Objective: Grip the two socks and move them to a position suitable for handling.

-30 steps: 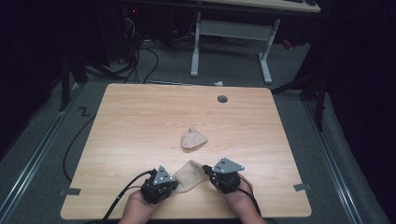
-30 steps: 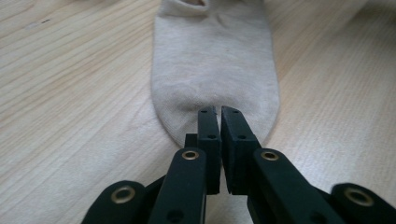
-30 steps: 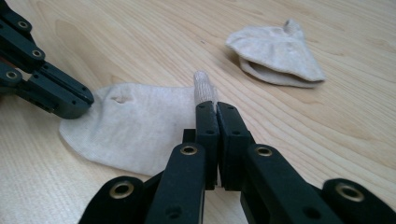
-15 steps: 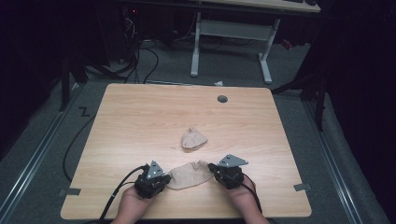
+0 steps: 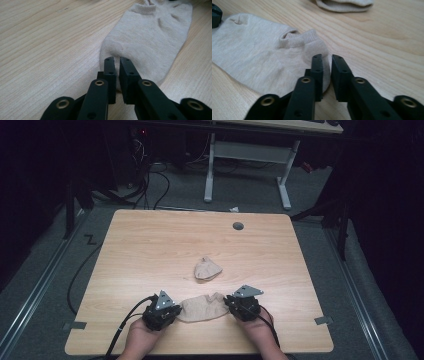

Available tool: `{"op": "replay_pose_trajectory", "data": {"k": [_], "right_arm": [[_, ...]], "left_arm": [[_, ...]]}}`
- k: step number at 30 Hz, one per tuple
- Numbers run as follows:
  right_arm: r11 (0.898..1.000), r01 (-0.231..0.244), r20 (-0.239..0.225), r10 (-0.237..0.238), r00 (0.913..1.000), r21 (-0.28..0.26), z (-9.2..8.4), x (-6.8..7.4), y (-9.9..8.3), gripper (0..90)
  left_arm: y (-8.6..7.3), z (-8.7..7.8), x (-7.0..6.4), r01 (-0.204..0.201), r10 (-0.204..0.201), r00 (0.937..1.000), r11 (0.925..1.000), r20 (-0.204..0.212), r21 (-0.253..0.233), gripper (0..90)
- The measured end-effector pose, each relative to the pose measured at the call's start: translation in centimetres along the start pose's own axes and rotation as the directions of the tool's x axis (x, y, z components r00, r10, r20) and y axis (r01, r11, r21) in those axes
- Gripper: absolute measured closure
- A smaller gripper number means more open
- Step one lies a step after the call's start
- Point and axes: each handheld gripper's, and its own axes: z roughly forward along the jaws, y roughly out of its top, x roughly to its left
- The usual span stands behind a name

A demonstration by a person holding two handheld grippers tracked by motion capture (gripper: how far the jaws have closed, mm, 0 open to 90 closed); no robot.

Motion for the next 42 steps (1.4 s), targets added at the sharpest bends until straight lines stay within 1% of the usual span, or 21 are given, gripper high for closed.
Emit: {"op": "replay_pose_trajectory", "data": {"k": [3,4,5,6,11,12,13,15,16,20,23,24,25,29,31,32,33,36,37,38,42], "right_arm": [[0.998,0.017,-0.004,-0.018,0.9998,-0.053,-0.7,0.3,0.3,80.3],[0.999,0.036,-0.025,-0.037,0.9990,-0.039,-0.6,0.6,0.3,84.5],[0.999,0.036,-0.025,-0.037,0.9990,-0.039,-0.6,0.6,0.3,84.5],[0.999,0.053,-0.033,-0.053,0.9980,-0.008,-0.2,0.9,0.1,88.5],[0.997,0.070,-0.052,-0.069,0.9963,0.027,-0.2,1.7,-0.2,89.9],[0.996,0.081,-0.060,-0.079,0.9951,0.026,-0.4,2.1,-0.4,89.8],[0.996,0.081,-0.060,-0.079,0.9951,0.026,-0.4,2.1,-0.4,89.8],[0.996,0.086,-0.073,-0.084,0.9938,0.024,-0.8,2.6,-0.8,89.8],[0.995,0.094,-0.076,-0.092,0.9928,0.026,-1.1,3.0,-1.1,89.8],[0.994,0.102,-0.083,-0.100,0.9915,0.026,-1.5,3.5,-1.4,89.8],[0.994,0.104,-0.084,-0.101,0.9913,0.026,-1.7,3.7,-1.5,88.8],[0.995,0.096,-0.088,-0.096,0.9915,-0.004,-2.0,3.7,-1.3,87.2],[0.995,0.096,-0.088,-0.096,0.9915,-0.004,-2.0,3.7,-1.3,87.2],[0.996,0.061,-0.070,-0.065,0.9954,-0.063,-2.5,3.2,-0.5,83.4],[0.995,0.065,-0.048,-0.069,0.9964,-0.071,-2.3,2.9,0.2,81.9],[0.995,0.054,-0.033,-0.057,0.9978,-0.087,-1.8,2.2,1.3,81.6],[0.995,0.054,-0.033,-0.057,0.9978,-0.087,-1.8,2.2,1.3,81.6],[0.994,0.044,-0.005,-0.045,0.9990,-0.096,-0.7,1.3,3.0,82.3],[0.995,0.039,-0.002,-0.040,0.9992,-0.093,-0.1,0.9,3.6,85.5],[0.996,0.033,0.003,-0.033,0.9995,-0.088,0.4,0.6,4.2,89.9],[0.998,0.019,0.011,-0.019,0.9998,-0.057,3.0,-0.8,6.4,90.0]], "left_arm": [[0.0,-0.1,0.0,-0.002,0.002,1.0000,0.9999,-0.002,-0.011,81.4],[0.0,-0.1,0.0,-0.004,0.004,1.0000,1.0000,-0.002,-0.008,82.6],[0.0,-0.1,0.0,-0.007,0.007,1.0000,1.0000,0.000,0.001,82.6],[0.0,-0.1,0.0,-0.007,0.007,1.0000,1.0000,-0.002,0.006,83.9],[-0.2,-0.5,-0.3,-0.014,0.014,0.9999,0.9996,0.008,0.027,84.0],[-0.7,-0.6,-1.2,0.053,-0.053,0.9983,0.9986,0.024,0.000,84.1],[-0.7,-0.6,-1.2,0.053,-0.053,0.9983,0.9986,0.024,0.000,84.1],[-0.9,-1.0,-1.2,0.008,-0.008,0.9998,0.9998,0.020,0.017,84.1],[-1.0,-1.5,-1.1,-0.053,0.052,0.9984,0.9971,0.020,0.055,84.1],[-1.1,-1.7,-1.3,-0.061,0.059,0.9979,0.9963,0.024,0.061,83.9],[-1.1,-1.9,-1.3,-0.051,0.049,0.9983,0.9967,0.031,0.062,82.5],[-1.0,-2.1,-1.2,-0.048,0.046,0.9985,0.9976,0.030,0.051,81.0],[-0.9,-2.3,-1.1,-0.043,0.042,0.9987,0.9985,0.028,0.035,81.0],[-0.5,-3.6,0.1,-0.003,0.004,0.9999,0.9992,0.011,-0.039,77.5],[-0.5,-3.9,0.9,0.017,-0.017,0.9998,0.9981,-0.002,-0.058,74.3],[-0.6,-4.1,1.3,0.030,-0.031,0.9995,0.9974,-0.008,-0.066,71.7],[-0.7,-4.2,1.8,0.040,-0.041,0.9991,0.9967,-0.013,-0.071,71.7],[-0.9,-4.5,2.9,0.061,-0.063,0.9977,0.9939,-0.023,-0.092,70.5],[-1.0,-4.5,3.1,0.060,-0.063,0.9975,0.9938,-0.030,-0.093,70.7],[-1.0,-4.6,3.3,0.058,-0.061,0.9975,0.9941,-0.036,-0.092,71.2],[-1.0,-4.7,3.5,0.058,-0.063,0.9970,0.9925,-0.044,-0.107,73.9]]}}
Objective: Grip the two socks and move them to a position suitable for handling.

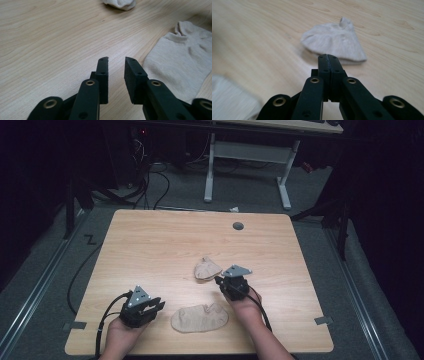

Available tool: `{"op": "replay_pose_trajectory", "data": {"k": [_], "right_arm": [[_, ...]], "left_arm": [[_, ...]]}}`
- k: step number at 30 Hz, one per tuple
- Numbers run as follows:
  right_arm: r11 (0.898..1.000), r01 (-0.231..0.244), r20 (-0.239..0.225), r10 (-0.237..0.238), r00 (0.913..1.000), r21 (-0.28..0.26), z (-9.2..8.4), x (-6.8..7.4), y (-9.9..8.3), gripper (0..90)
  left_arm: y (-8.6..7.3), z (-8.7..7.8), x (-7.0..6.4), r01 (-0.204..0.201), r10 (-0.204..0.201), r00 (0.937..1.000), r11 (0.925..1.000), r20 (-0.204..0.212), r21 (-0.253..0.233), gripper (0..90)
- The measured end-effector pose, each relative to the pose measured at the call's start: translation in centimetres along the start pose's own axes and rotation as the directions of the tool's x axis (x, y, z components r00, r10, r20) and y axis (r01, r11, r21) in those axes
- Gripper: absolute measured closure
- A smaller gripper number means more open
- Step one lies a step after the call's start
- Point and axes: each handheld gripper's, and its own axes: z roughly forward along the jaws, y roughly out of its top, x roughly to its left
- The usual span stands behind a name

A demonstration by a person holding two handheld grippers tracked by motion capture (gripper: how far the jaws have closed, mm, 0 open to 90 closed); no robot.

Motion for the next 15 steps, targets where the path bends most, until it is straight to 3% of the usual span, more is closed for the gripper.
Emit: {"op": "replay_pose_trajectory", "data": {"k": [7,10,12,15], "right_arm": [[0.998,-0.007,0.054,0.004,0.9985,0.056,4.3,-1.6,3.0,89.8],[0.996,-0.017,0.058,0.011,0.9982,0.092,5.6,-2.0,3.0,89.8],[0.992,0.000,0.065,-0.009,0.9979,0.129,6.2,-1.9,2.4,89.9],[0.993,-0.007,0.058,0.000,0.9983,0.122,6.1,-1.8,1.9,90.0]], "left_arm": [[0.0,-0.2,0.0,-0.004,0.004,1.0000,0.9999,-0.007,-0.014,72.7],[-0.1,-0.2,0.1,0.003,-0.003,1.0000,0.9999,-0.007,-0.014,72.5],[-0.1,-0.2,0.1,0.001,-0.001,1.0000,1.0000,-0.005,-0.008,72.2],[-0.2,-0.1,0.0,0.003,-0.003,1.0000,1.0000,-0.004,-0.008,72.0]]}}
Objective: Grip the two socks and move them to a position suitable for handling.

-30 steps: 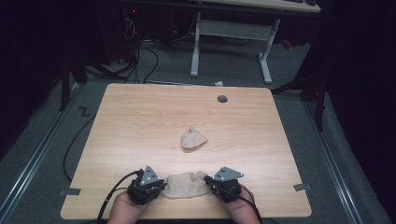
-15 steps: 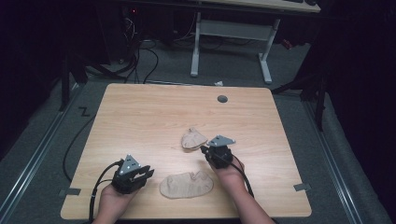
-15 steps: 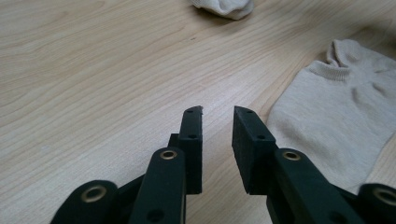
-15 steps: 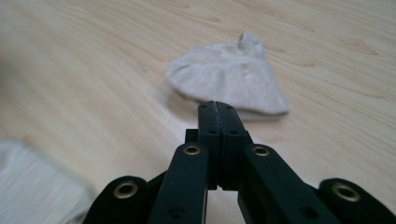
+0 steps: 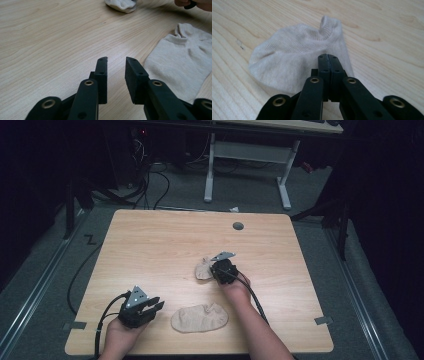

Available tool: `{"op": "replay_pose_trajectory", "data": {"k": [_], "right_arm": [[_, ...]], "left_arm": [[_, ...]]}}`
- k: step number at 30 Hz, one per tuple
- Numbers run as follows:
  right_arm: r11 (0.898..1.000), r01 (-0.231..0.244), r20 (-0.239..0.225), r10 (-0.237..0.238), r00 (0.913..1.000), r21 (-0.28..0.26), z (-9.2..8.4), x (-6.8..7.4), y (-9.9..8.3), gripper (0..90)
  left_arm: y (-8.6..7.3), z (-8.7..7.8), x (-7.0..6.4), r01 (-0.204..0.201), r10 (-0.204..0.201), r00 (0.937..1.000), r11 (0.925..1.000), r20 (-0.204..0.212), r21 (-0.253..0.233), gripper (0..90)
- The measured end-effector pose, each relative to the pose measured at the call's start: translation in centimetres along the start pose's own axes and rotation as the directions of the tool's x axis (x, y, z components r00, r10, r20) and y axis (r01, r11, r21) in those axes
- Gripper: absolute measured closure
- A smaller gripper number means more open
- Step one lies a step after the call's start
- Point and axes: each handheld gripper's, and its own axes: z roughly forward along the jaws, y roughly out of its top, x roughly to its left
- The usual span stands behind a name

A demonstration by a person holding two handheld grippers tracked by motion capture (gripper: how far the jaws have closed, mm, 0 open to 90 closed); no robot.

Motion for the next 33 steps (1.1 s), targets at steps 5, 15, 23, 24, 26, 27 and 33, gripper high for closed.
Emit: {"op": "replay_pose_trajectory", "data": {"k": [5,15,23,24,26,27,33], "right_arm": [[1.000,0.016,-0.003,-0.016,0.9999,-0.005,-1.1,0.6,-1.2,90.0],[0.999,0.029,0.003,-0.029,0.9996,-0.022,-4.3,1.6,-4.6,90.0],[1.000,0.009,0.026,-0.008,0.9996,-0.028,-6.0,2.6,-6.4,89.9],[1.000,0.009,0.026,-0.008,0.9996,-0.028,-6.0,2.6,-6.4,89.9],[0.999,0.007,0.018,-0.007,0.9998,-0.033,-5.9,2.4,-6.4,89.8],[0.999,0.001,0.012,0.000,0.9999,-0.034,-6.0,2.3,-6.4,88.6],[0.994,0.011,0.007,-0.010,0.9999,-0.107,-7.2,2.1,-5.8,86.2]], "left_arm": [[0.0,0.2,-0.4,-0.015,0.015,0.9999,0.9999,0.003,0.006,71.6],[0.2,0.3,-1.1,-0.025,0.026,0.9979,0.9996,0.060,-0.015,69.4],[0.2,0.6,-1.5,-0.033,0.034,0.9963,0.9994,0.078,-0.013,68.7],[0.2,0.6,-1.6,-0.032,0.032,0.9963,0.9994,0.079,-0.013,68.7],[0.3,0.7,-1.7,-0.033,0.034,0.9961,0.9994,0.081,-0.014,68.7],[0.3,0.7,-1.7,-0.036,0.037,0.9960,0.9992,0.082,-0.017,68.7],[0.5,1.0,-1.7,-0.040,0.041,0.9953,0.9991,0.088,-0.017,67.9]]}}
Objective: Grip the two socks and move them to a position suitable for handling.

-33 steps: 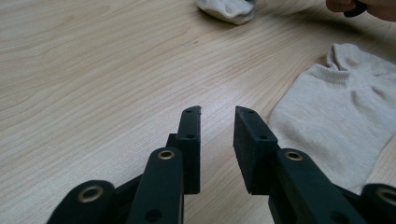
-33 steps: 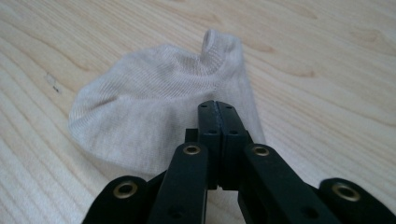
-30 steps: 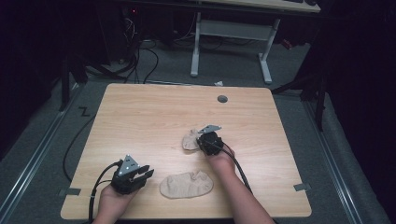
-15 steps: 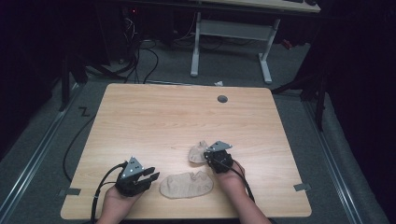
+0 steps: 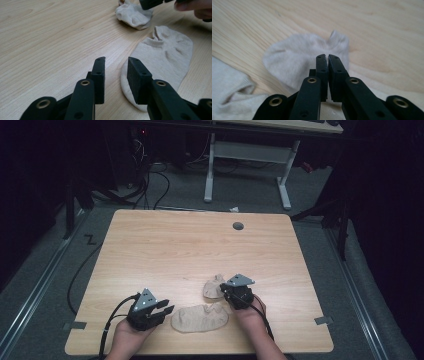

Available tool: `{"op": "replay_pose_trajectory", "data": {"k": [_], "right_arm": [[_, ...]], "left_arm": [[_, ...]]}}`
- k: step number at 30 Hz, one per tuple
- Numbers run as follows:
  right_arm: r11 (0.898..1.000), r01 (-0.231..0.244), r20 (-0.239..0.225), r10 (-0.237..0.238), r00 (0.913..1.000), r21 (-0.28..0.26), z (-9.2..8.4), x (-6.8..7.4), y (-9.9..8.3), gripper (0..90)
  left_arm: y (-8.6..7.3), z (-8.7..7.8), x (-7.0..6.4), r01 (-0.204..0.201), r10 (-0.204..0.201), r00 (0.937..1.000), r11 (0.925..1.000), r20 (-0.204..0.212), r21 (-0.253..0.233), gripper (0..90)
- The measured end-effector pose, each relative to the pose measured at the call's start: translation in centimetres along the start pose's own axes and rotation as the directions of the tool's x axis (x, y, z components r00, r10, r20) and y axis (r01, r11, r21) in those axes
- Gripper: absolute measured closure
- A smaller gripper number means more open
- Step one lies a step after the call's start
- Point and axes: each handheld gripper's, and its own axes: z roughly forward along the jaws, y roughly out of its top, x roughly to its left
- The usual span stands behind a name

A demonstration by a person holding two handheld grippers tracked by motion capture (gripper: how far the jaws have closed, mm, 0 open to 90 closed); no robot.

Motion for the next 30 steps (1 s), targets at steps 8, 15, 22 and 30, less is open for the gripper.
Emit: {"op": "replay_pose_trajectory", "data": {"k": [8,15,22,30], "right_arm": [[0.996,0.068,-0.084,-0.073,0.9938,-0.062,-1.0,2.3,1.1,68.6],[0.990,0.143,-0.089,-0.144,0.9856,-0.011,0.6,4.1,1.3,57.0],[0.982,0.180,-0.065,-0.176,0.9822,0.053,2.0,4.5,1.0,60.0],[0.989,0.137,-0.071,-0.133,0.9885,0.049,2.0,4.0,0.8,81.7]], "left_arm": [[0.0,0.0,0.2,0.005,-0.005,1.0000,1.0000,-0.002,-0.002,67.0],[0.0,-0.1,0.2,0.003,-0.003,1.0000,1.0000,0.002,-0.002,67.0],[0.0,0.0,0.2,0.004,-0.004,1.0000,1.0000,0.004,-0.002,67.1],[0.0,0.1,0.2,0.004,-0.004,1.0000,1.0000,0.007,0.002,67.1]]}}
